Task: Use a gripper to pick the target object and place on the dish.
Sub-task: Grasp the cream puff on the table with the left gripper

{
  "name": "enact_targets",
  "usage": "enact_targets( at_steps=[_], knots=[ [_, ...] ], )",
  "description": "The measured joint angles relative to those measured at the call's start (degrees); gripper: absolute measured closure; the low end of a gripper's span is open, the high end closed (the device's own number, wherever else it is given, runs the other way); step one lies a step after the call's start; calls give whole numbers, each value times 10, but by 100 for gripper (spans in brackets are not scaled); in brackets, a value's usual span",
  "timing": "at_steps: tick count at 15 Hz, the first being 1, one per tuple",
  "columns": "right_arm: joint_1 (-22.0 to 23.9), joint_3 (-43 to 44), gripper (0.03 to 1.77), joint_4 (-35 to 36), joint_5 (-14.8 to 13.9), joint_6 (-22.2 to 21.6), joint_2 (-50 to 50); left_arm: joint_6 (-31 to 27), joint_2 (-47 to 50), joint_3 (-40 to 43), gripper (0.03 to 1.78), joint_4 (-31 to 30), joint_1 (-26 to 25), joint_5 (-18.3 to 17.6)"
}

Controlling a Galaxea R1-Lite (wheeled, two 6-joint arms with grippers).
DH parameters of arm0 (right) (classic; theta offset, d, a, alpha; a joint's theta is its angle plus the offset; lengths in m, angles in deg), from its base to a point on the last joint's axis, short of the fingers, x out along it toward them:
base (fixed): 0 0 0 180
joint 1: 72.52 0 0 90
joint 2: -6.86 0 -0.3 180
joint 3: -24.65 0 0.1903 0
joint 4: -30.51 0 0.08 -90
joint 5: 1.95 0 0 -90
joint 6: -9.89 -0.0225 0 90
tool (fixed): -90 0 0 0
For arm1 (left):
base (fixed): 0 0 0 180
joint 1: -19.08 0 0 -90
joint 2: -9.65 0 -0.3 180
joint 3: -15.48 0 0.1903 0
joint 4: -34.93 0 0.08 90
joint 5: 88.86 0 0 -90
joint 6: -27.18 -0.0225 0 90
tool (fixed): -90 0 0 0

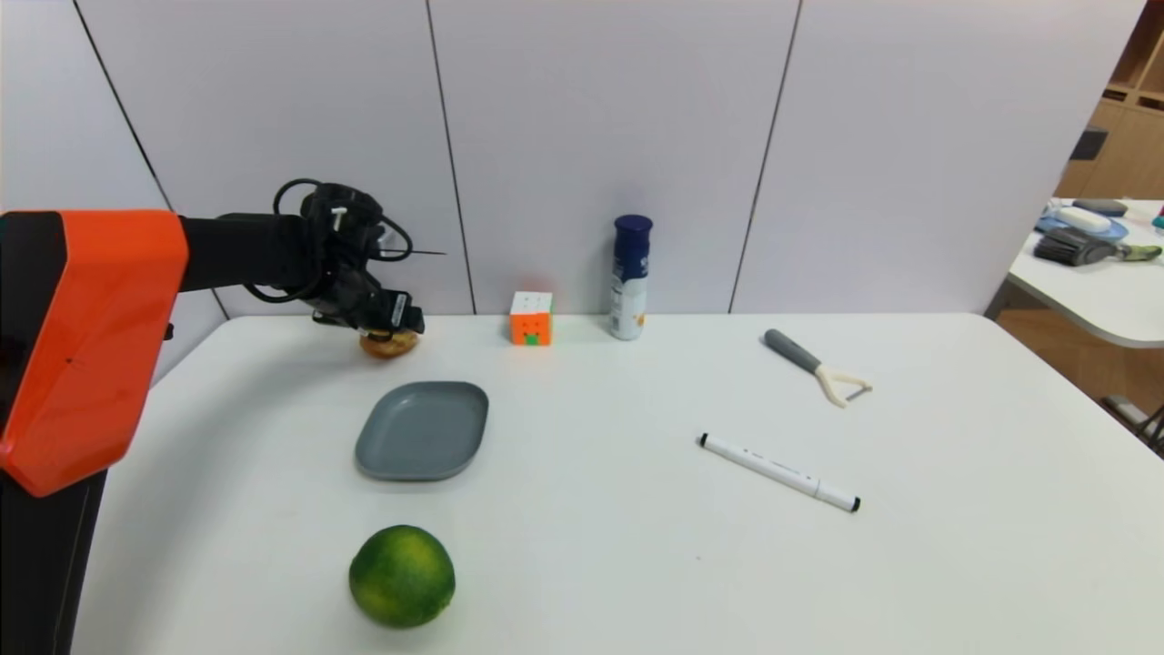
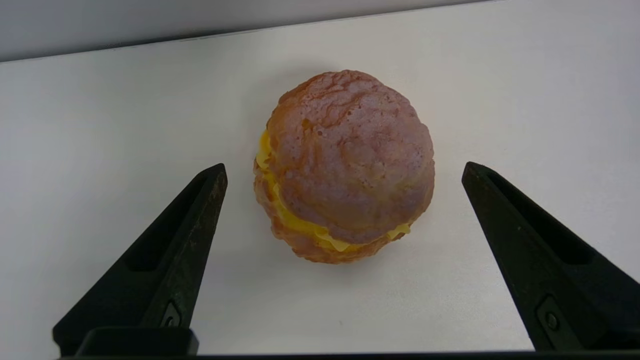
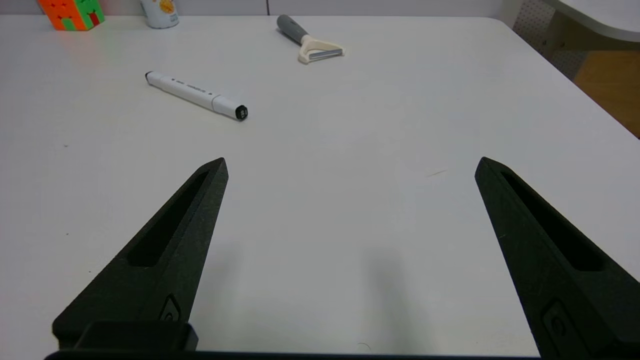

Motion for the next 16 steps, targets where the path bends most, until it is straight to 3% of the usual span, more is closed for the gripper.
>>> enact_targets(
  at_steps=[16],
  knots=[
    [0, 0, 9, 0, 0, 0, 0, 1, -37, -1, 12, -31, -2, -1]
  ],
)
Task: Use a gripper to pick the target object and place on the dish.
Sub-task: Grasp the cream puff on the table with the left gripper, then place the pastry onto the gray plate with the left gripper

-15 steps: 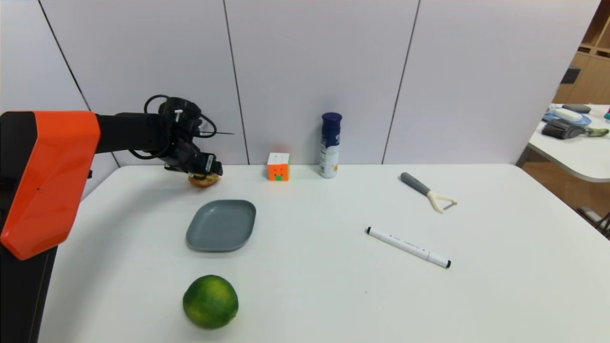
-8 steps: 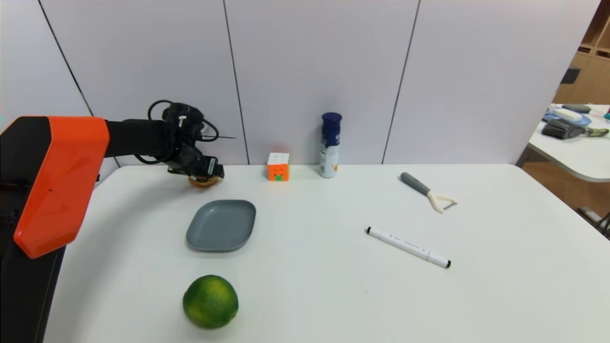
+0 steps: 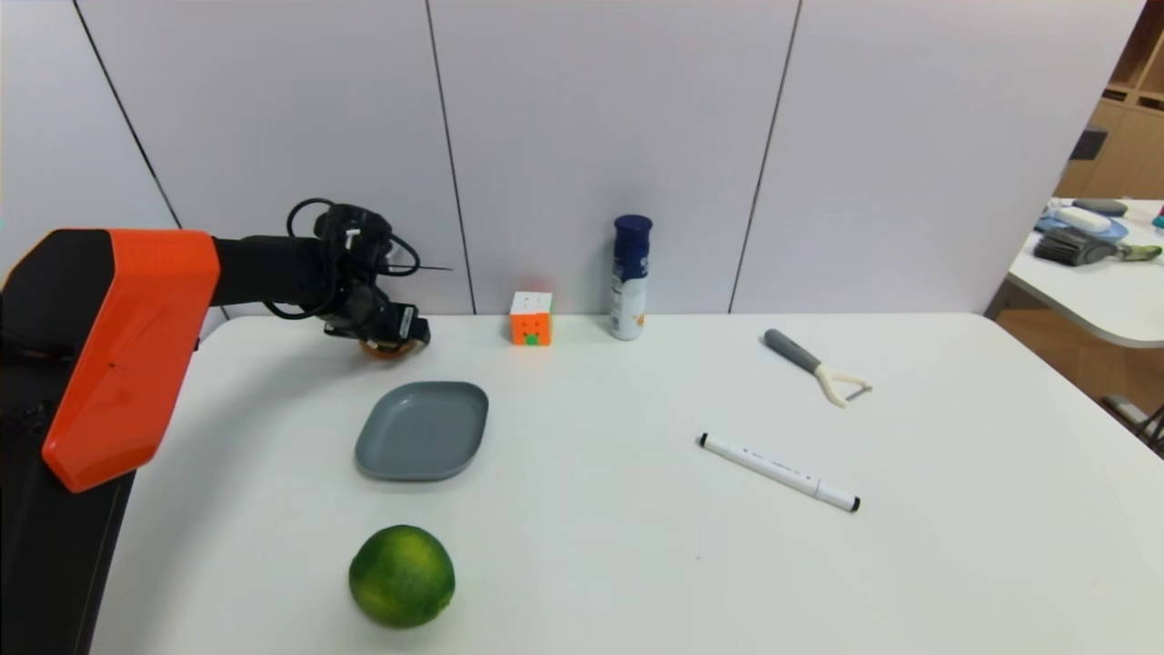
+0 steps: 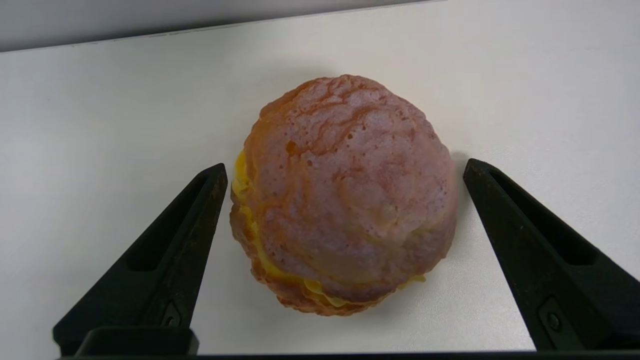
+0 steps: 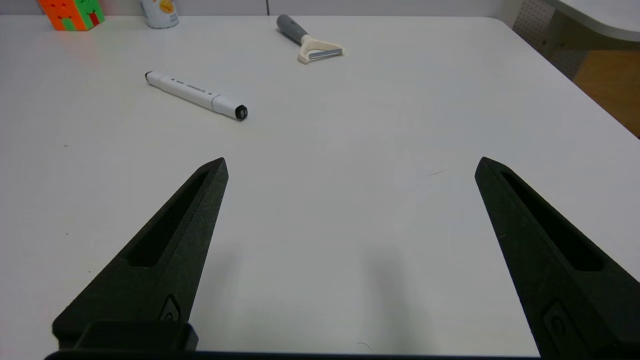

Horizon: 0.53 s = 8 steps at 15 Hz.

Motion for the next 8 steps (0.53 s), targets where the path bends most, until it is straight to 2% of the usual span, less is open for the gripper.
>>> enact_targets(
  at_steps=[4, 6, 8],
  knots=[
    [0, 0, 9, 0, 0, 0, 0, 0, -3, 0, 69, -11, 0, 0],
    [0, 0, 9, 0, 0, 0, 0, 0, -4, 0, 85, -11, 0, 0],
    [0, 0, 9, 0, 0, 0, 0, 0, -4, 0, 95, -9, 0, 0]
  ],
)
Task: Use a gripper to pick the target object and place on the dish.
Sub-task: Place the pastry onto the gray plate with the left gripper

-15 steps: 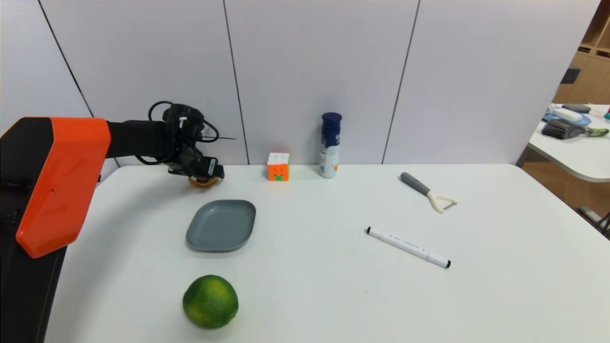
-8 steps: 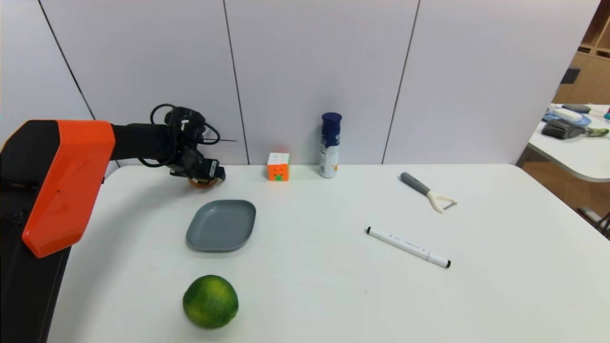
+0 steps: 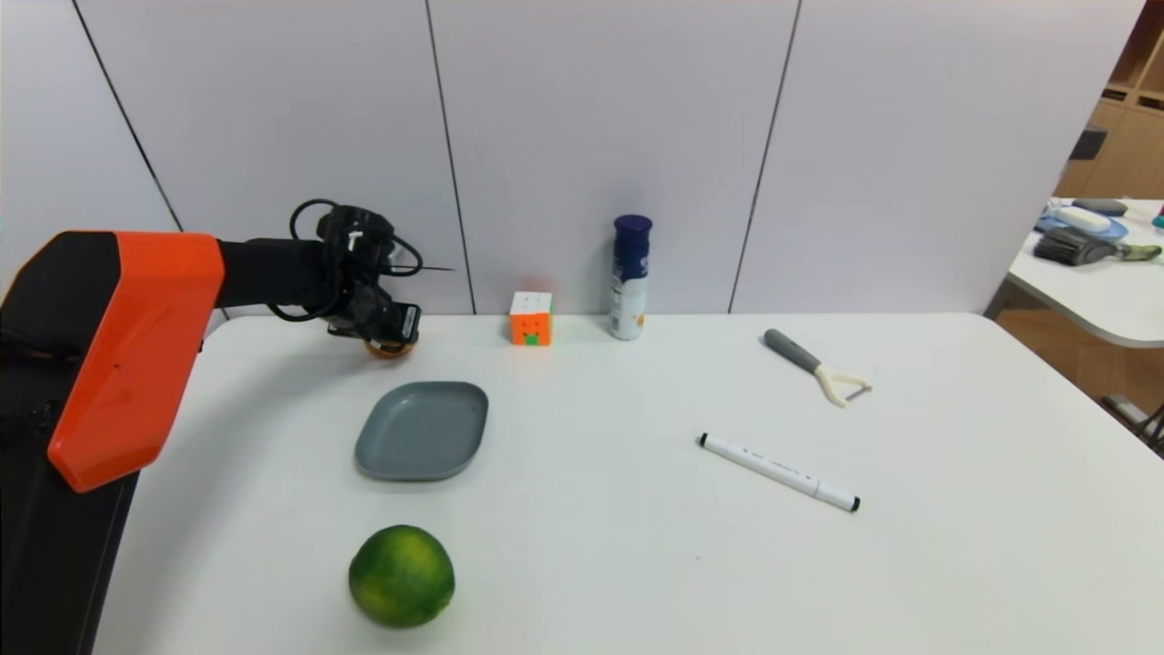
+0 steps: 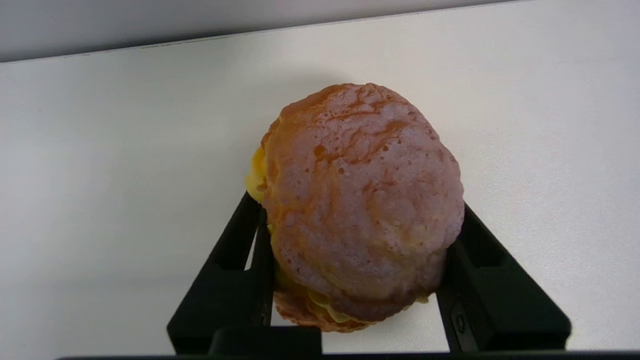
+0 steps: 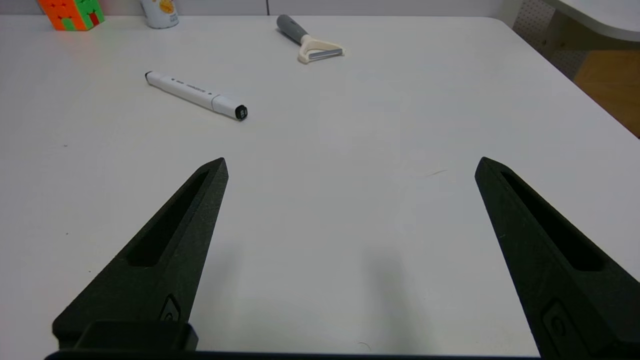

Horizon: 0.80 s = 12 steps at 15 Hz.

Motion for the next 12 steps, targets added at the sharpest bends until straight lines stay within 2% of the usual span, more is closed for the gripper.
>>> enact_targets(
  at_steps=[6, 12],
  knots=[
    [0, 0, 9, 0, 0, 0, 0, 0, 29, 19, 98, 14, -2, 1],
    [0, 0, 9, 0, 0, 0, 0, 14, 114, 46, 98, 54, -3, -2]
  ],
)
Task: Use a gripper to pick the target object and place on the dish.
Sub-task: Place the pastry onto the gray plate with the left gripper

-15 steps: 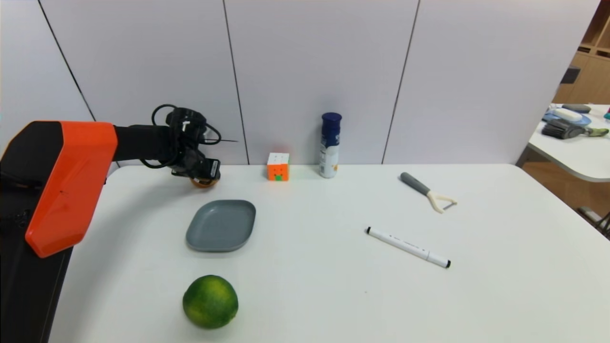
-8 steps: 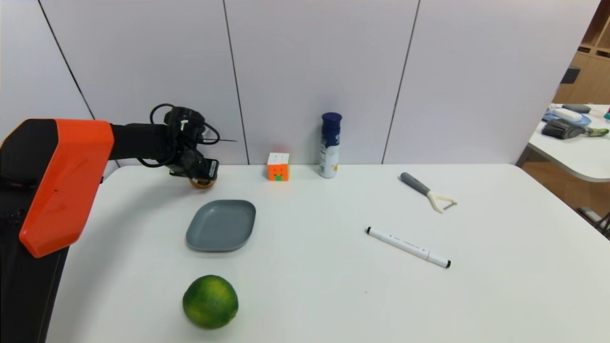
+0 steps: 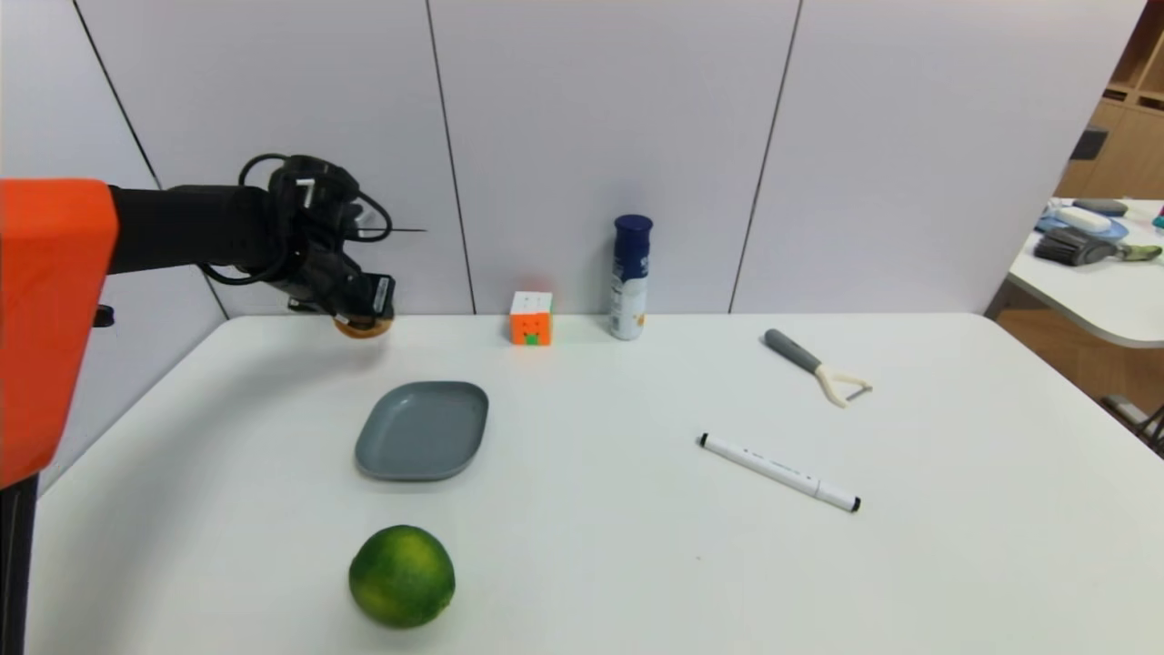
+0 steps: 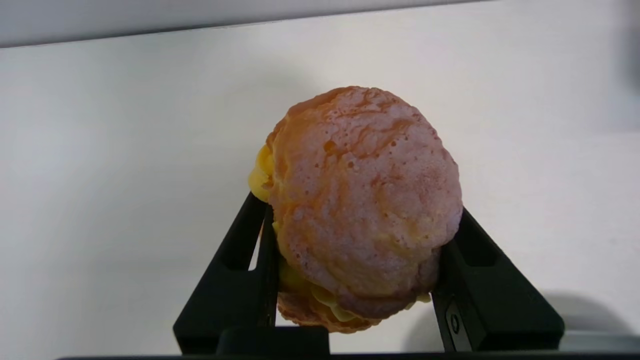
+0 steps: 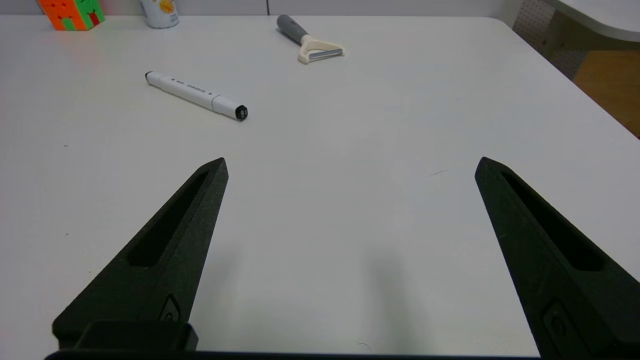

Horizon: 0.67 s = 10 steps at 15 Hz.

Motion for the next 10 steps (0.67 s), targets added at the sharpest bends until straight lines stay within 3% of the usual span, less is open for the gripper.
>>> enact_targets(
  at_steps=[6, 10],
  knots=[
    [0, 0, 9, 0, 0, 0, 0, 13, 150, 75, 98, -4, 1, -6],
    [0, 0, 9, 0, 0, 0, 0, 12, 236, 115, 98, -7, 18, -89]
  ],
)
